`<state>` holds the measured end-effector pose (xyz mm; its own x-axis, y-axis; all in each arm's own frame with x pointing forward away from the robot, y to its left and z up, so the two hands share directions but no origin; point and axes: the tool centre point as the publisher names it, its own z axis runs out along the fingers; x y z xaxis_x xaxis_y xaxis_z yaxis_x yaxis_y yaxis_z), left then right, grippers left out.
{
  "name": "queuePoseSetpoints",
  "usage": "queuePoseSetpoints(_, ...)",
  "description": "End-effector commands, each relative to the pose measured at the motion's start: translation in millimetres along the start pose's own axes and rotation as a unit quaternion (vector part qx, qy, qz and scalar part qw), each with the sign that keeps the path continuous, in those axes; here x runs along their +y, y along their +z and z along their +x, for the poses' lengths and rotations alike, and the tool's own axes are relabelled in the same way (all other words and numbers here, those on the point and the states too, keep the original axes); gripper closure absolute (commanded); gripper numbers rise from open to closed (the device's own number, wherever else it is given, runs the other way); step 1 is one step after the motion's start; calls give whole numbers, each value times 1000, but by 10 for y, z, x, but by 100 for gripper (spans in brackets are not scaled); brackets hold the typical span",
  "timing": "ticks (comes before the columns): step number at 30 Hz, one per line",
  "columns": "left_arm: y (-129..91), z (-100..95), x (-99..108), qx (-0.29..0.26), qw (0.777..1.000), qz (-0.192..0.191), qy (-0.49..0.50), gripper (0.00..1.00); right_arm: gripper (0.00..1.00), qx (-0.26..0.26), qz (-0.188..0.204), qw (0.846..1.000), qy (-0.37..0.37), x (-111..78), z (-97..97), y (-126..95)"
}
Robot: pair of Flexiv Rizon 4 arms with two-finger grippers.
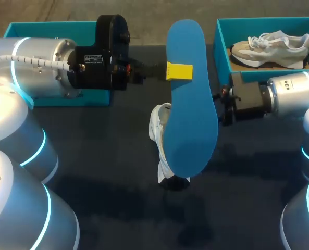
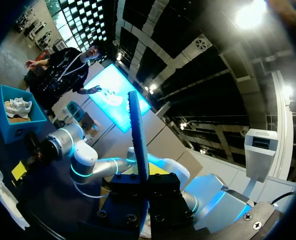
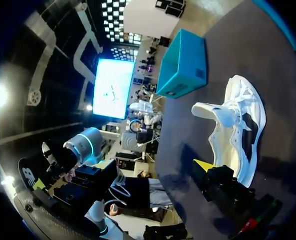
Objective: Take the shoe out of the shoebox, open the shoe tongue, remove and reinsert the insole, then place the shoe into the shoebox
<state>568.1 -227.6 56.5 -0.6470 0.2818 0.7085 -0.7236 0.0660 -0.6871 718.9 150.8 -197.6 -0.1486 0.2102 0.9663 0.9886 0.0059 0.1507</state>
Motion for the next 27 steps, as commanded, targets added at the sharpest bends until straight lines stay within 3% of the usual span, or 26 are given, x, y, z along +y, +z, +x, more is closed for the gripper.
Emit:
queuePoseSetpoints(1, 0, 1, 26, -1, 1000, 1, 0, 100, 0, -3, -7, 1000, 16, -50, 86, 56)
queuePoseSetpoints(14, 0, 1, 26, -1, 1000, 1, 0, 100, 0, 38, -23, 999, 14, -98, 395, -23)
queuePoseSetpoints(21, 0, 1, 26, -1, 1000, 1, 0, 100, 0, 45, -4, 999, 18, -77, 597, -8)
queuePoseSetpoints(27, 0, 1, 26, -1, 1000, 1, 0, 100, 0, 45, -4, 999, 18, -77, 597, -8)
